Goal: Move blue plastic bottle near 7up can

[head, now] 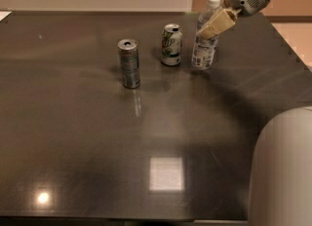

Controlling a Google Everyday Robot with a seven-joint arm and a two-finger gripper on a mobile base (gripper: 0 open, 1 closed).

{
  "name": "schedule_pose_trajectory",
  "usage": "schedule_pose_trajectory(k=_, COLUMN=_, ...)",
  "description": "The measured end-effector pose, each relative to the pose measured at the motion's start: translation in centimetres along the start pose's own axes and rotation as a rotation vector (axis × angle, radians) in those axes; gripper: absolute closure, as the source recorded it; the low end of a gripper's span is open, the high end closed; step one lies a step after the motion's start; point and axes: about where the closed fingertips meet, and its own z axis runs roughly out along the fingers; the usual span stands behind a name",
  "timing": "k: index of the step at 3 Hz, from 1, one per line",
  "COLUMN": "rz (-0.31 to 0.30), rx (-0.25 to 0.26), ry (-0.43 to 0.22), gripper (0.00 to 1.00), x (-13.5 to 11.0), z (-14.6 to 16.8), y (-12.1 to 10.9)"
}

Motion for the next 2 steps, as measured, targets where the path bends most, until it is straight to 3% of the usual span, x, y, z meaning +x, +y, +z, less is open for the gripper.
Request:
schedule_pose_trajectory(k=1, rz=0.017, rx=-0.002, ry=0.02, gripper=1.0, x=1.0, z=0.8, y=-0.6)
schedule_pose_trajectory(k=2, rz=0.009, rx=-0.021, ry=0.03, gripper=0.83, x=1.1, z=2.0, y=-0.9)
